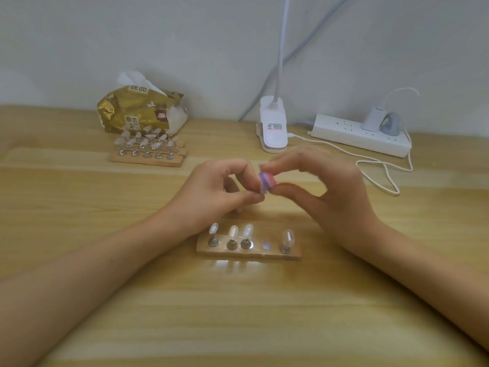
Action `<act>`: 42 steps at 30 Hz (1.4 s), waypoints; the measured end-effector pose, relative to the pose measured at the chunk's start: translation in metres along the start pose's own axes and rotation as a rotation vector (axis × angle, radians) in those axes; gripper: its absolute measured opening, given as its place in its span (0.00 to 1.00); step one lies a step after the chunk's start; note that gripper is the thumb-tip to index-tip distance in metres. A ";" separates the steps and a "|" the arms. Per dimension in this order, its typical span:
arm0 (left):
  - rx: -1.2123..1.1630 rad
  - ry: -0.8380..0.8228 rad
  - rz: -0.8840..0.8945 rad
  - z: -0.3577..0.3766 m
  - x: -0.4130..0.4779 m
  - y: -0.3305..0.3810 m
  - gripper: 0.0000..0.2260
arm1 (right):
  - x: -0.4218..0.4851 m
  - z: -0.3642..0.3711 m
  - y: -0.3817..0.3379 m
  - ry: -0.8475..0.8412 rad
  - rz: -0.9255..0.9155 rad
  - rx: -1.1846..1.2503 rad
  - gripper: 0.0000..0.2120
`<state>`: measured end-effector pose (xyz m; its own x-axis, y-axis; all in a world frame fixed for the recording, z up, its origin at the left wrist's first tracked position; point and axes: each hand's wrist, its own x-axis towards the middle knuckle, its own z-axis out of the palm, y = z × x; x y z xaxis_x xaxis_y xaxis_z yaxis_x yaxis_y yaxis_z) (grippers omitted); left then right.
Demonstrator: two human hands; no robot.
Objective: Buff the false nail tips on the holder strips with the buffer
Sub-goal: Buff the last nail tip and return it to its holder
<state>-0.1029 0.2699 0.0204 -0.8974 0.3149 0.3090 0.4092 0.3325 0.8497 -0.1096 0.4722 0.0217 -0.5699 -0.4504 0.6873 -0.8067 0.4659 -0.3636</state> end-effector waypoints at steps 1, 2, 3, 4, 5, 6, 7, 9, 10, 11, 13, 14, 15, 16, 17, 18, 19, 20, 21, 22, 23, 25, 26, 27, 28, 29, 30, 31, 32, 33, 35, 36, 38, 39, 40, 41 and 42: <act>0.008 -0.005 -0.001 0.000 0.000 -0.001 0.08 | 0.000 0.001 0.000 -0.029 0.017 -0.011 0.06; 0.009 -0.009 -0.002 0.000 0.000 -0.001 0.08 | 0.000 0.000 0.002 -0.052 0.063 0.003 0.05; 0.001 -0.010 -0.005 0.000 0.000 -0.001 0.08 | 0.000 -0.001 0.003 -0.049 0.097 0.023 0.05; -0.010 -0.007 -0.010 0.000 0.000 -0.001 0.08 | -0.001 -0.002 0.003 -0.019 0.101 0.034 0.05; -0.018 -0.003 -0.012 0.000 0.000 0.000 0.09 | -0.001 -0.002 0.003 0.017 0.076 0.031 0.06; -0.021 0.002 -0.014 0.000 0.000 0.000 0.09 | -0.001 -0.002 0.001 0.031 0.034 0.015 0.06; -0.024 0.004 -0.016 0.000 0.000 0.000 0.09 | -0.001 -0.001 0.000 0.020 0.004 -0.004 0.06; -0.043 0.009 -0.025 0.000 0.000 -0.001 0.09 | -0.001 0.001 0.001 -0.027 0.048 -0.008 0.05; -0.058 0.012 -0.031 0.000 0.000 -0.001 0.09 | -0.001 0.000 0.003 -0.038 0.096 0.010 0.05; -0.068 0.013 -0.033 0.000 0.000 -0.001 0.08 | -0.002 -0.002 0.005 -0.030 0.126 0.022 0.05; -0.073 0.017 -0.030 0.000 -0.001 0.000 0.07 | -0.003 -0.004 0.005 -0.005 0.127 0.033 0.07; -0.079 0.021 -0.031 0.000 -0.002 0.000 0.05 | -0.004 -0.004 0.003 0.000 0.118 0.042 0.08; -0.088 0.028 -0.032 0.000 -0.002 0.000 0.04 | -0.004 -0.003 0.002 0.004 0.111 0.053 0.09; -0.101 0.037 -0.033 -0.001 -0.002 0.000 0.03 | -0.004 -0.003 0.000 0.011 0.101 0.062 0.09; -0.114 0.048 -0.033 -0.002 -0.002 -0.001 0.03 | -0.004 -0.002 -0.001 0.019 0.091 0.066 0.09; -0.121 0.056 -0.035 -0.002 -0.002 -0.001 0.03 | -0.004 -0.001 -0.002 0.025 0.085 0.064 0.09; -0.122 0.062 -0.037 -0.003 -0.002 -0.001 0.03 | -0.005 -0.001 -0.004 0.029 0.082 0.059 0.09; -0.122 0.069 -0.035 -0.003 -0.002 -0.001 0.02 | -0.005 -0.002 -0.005 0.031 0.078 0.054 0.09; -0.126 0.076 -0.034 -0.003 -0.002 0.000 0.02 | -0.005 -0.002 -0.006 0.033 0.074 0.050 0.09; -0.133 0.081 -0.032 -0.003 -0.001 0.000 0.02 | -0.006 -0.002 -0.007 0.033 0.078 0.049 0.08; -0.141 0.081 -0.031 -0.003 -0.001 0.001 0.02 | -0.006 -0.003 -0.007 0.034 0.089 0.053 0.08; -0.161 0.077 -0.033 -0.004 -0.001 0.002 0.02 | -0.006 -0.003 -0.008 0.044 0.114 0.074 0.08; -0.171 0.072 -0.033 -0.004 0.000 0.002 0.01 | -0.006 -0.004 -0.008 0.051 0.122 0.083 0.08; -0.176 0.065 -0.030 -0.005 0.000 0.002 0.01 | -0.006 -0.004 -0.008 0.057 0.129 0.091 0.09; -0.176 0.056 -0.026 -0.005 0.000 0.002 0.02 | -0.006 -0.004 -0.008 0.060 0.133 0.099 0.09; -0.173 0.047 -0.025 -0.004 0.000 0.002 0.02 | -0.006 -0.005 -0.008 0.062 0.135 0.106 0.10; -0.165 0.044 -0.027 -0.004 -0.001 0.001 0.03 | -0.006 -0.005 -0.007 0.062 0.134 0.112 0.10; -0.154 0.045 -0.031 -0.004 -0.001 0.001 0.03 | -0.005 -0.005 -0.006 0.061 0.131 0.120 0.10; -0.145 0.051 -0.038 -0.004 -0.001 0.000 0.04 | -0.006 -0.004 -0.005 0.060 0.131 0.132 0.10; -0.143 0.059 -0.047 -0.004 -0.001 0.000 0.05 | -0.006 -0.004 -0.004 0.061 0.138 0.151 0.10; -0.141 0.076 -0.057 -0.003 -0.001 -0.001 0.06 | -0.006 -0.004 -0.001 0.059 0.164 0.211 0.09; -0.135 0.081 -0.055 -0.003 -0.001 -0.001 0.05 | -0.006 -0.004 0.001 0.053 0.174 0.235 0.09; -0.118 0.081 -0.048 -0.002 -0.001 -0.001 0.04 | -0.005 -0.004 0.002 0.044 0.184 0.264 0.09; -0.112 0.081 -0.045 -0.002 -0.001 0.000 0.03 | -0.005 -0.005 0.003 0.045 0.189 0.273 0.09; -0.107 0.083 -0.044 -0.002 -0.002 0.000 0.03 | -0.005 -0.005 0.003 0.047 0.192 0.282 0.09; -0.100 0.086 -0.046 -0.001 -0.002 0.000 0.03 | -0.004 -0.005 0.003 0.050 0.193 0.291 0.09; -0.090 0.087 -0.049 -0.002 -0.002 0.000 0.03 | -0.003 -0.005 0.002 0.055 0.191 0.295 0.09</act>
<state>-0.1016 0.2679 0.0204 -0.9283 0.2208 0.2991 0.3520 0.2635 0.8981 -0.1086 0.4782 0.0223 -0.7118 -0.3313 0.6193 -0.7016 0.2939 -0.6492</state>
